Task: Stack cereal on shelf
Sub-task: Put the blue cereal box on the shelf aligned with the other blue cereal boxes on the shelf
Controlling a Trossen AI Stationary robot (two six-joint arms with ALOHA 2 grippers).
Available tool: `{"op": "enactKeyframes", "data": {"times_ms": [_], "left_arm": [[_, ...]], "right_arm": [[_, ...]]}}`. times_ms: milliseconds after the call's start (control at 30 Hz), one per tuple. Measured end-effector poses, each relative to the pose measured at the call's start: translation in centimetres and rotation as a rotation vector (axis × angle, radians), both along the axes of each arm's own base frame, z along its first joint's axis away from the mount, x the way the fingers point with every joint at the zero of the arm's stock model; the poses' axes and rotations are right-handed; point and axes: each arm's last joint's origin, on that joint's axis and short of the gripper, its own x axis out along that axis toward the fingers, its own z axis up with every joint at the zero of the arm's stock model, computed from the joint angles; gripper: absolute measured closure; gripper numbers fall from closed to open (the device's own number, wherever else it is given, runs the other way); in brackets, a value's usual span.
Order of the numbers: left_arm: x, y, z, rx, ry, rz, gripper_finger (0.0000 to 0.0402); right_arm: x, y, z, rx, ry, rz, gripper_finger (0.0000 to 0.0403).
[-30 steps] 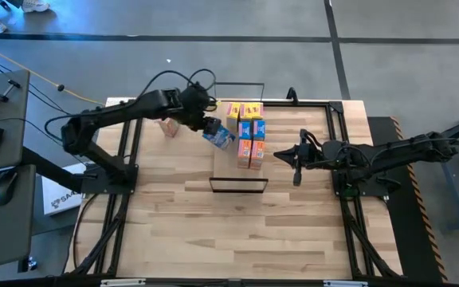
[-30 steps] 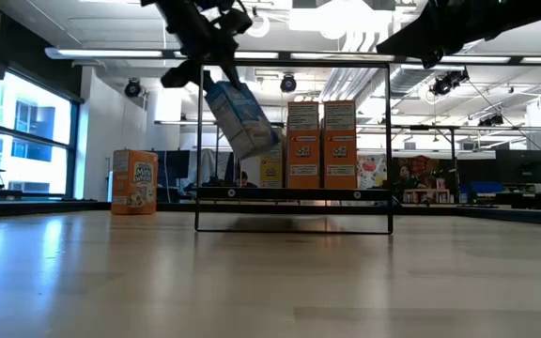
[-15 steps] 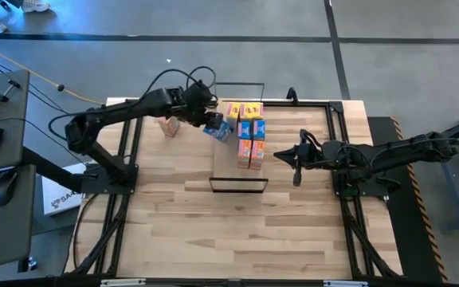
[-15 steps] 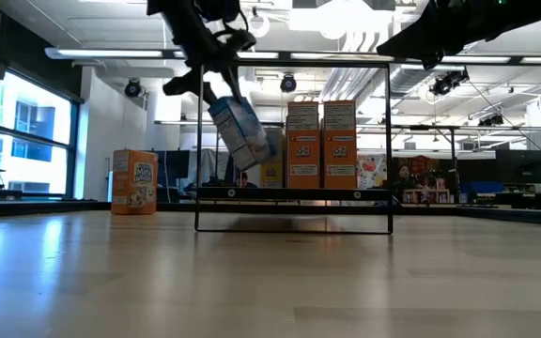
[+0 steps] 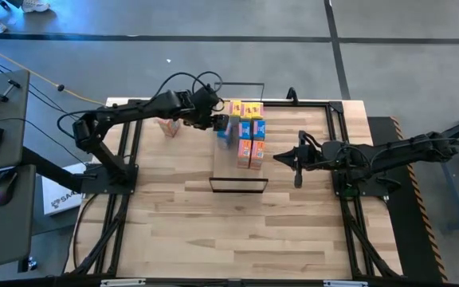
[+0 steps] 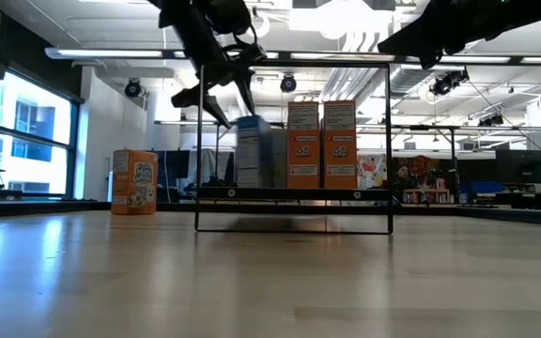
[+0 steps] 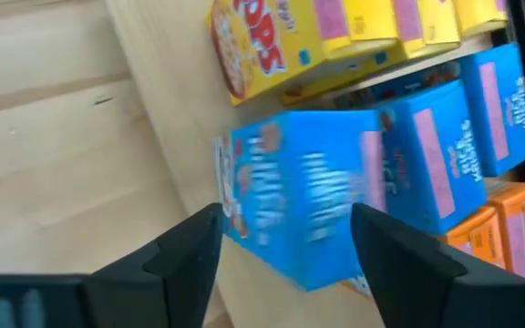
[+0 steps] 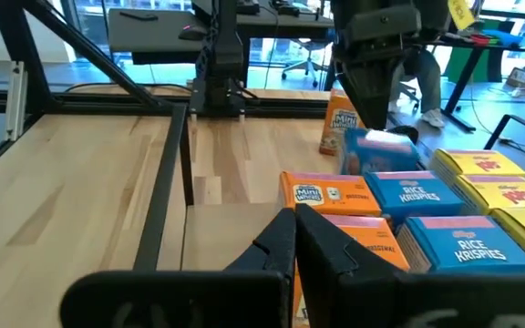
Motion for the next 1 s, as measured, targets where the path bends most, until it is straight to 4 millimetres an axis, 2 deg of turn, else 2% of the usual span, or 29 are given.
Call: {"op": "enactKeyframes", "data": {"times_ms": [267,433,600,700,800,900,1000], "left_arm": [[0.3,-0.4,0.1,0.014,-0.010,-0.055,0.0127],[-0.1,-1.0,1.0,0.033,-0.043,-0.232,0.0124],[-1.1,-3.7,2.9,0.181,-0.018,-0.473,0.0130],[-2.0,-5.7,2.4,0.290,0.047,-0.545,0.0157],[-2.7,-7.1,0.3,0.337,0.026,-0.590,0.0207],[-3.4,-7.6,-2.6,0.359,-0.012,-0.599,0.0271],[-3.8,-7.2,-4.6,0.421,-0.073,-0.591,0.0341]], "right_arm": [[0.0,0.0,0.0,0.000,0.003,0.002,0.0403],[0.0,0.0,-0.1,0.000,0.007,0.002,0.0403],[0.0,0.0,-0.1,0.000,0.007,0.002,0.0403],[0.0,0.0,-0.1,0.000,0.007,0.002,0.0403],[0.0,0.0,-0.1,-0.001,0.007,-0.002,0.0403],[0.0,-0.1,-0.1,-0.005,0.007,-0.021,0.0403],[0.0,-0.1,-0.1,-0.007,0.007,-0.026,0.0403]]}}
